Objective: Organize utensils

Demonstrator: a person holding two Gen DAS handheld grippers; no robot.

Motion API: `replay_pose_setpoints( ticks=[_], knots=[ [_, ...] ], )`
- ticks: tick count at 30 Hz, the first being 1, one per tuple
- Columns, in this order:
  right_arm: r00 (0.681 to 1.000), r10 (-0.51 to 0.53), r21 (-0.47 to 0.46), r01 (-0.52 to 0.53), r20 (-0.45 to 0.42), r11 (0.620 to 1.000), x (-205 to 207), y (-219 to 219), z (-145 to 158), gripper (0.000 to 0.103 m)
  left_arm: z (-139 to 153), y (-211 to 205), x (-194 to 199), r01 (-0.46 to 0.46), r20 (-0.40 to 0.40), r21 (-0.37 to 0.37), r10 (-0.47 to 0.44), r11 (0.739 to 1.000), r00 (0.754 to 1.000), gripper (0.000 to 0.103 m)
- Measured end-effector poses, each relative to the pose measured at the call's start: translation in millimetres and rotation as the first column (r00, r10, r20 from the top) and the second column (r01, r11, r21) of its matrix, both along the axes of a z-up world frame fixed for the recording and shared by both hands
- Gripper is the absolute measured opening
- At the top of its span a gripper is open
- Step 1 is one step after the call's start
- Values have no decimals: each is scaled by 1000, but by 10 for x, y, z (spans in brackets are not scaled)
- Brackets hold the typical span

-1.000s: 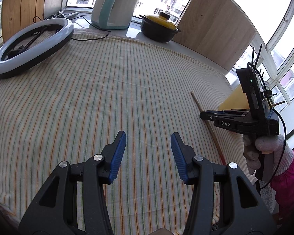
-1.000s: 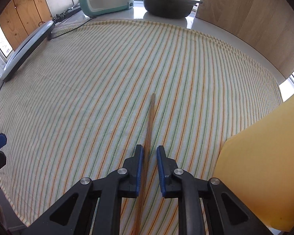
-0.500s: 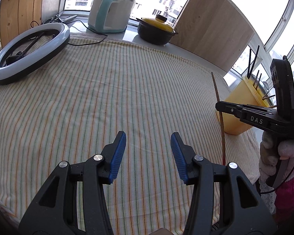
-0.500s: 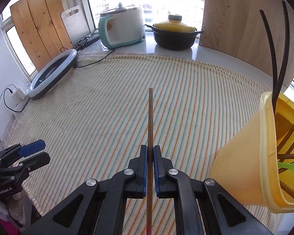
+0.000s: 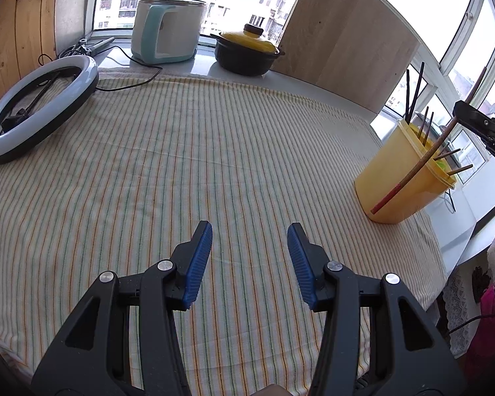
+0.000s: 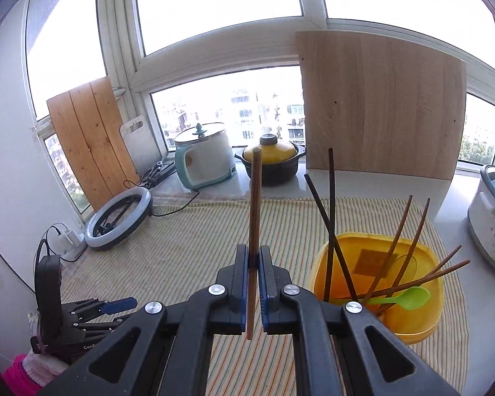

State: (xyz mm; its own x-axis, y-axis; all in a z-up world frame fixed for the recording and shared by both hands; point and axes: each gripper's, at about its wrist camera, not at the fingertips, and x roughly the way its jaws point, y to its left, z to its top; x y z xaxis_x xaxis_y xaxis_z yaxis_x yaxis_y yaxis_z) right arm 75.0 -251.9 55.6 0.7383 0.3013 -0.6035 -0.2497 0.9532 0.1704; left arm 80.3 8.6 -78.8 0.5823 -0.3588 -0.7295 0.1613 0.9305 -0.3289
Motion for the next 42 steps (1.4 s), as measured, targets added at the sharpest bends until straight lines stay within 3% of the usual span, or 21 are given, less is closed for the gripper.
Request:
replay_pose_setpoints(
  ticks=[9, 18, 27, 38, 42],
  knots=[
    [995, -58, 66, 52, 85, 996, -48, -364, 423, 3, 71, -67, 18, 6, 11, 15, -6, 1000, 1000, 49],
    [978, -136, 57, 129, 157, 990, -116, -626, 717, 3, 77, -127, 31, 17, 8, 18, -17, 1000, 1000, 49],
    [967, -216, -48, 224, 137, 973, -48, -691, 468, 3, 137, -196, 1, 32, 26, 22, -33, 999, 999, 49],
    [967, -252, -44, 254, 34, 966, -50, -822, 106, 5, 289, -316, -65, 58, 75, 38, -61, 998, 995, 49],
    [965, -261, -49, 263, 35, 964, -83, -836, 84, 16, 335, -368, -92, 71, 87, 37, -74, 997, 993, 49]
  ],
)
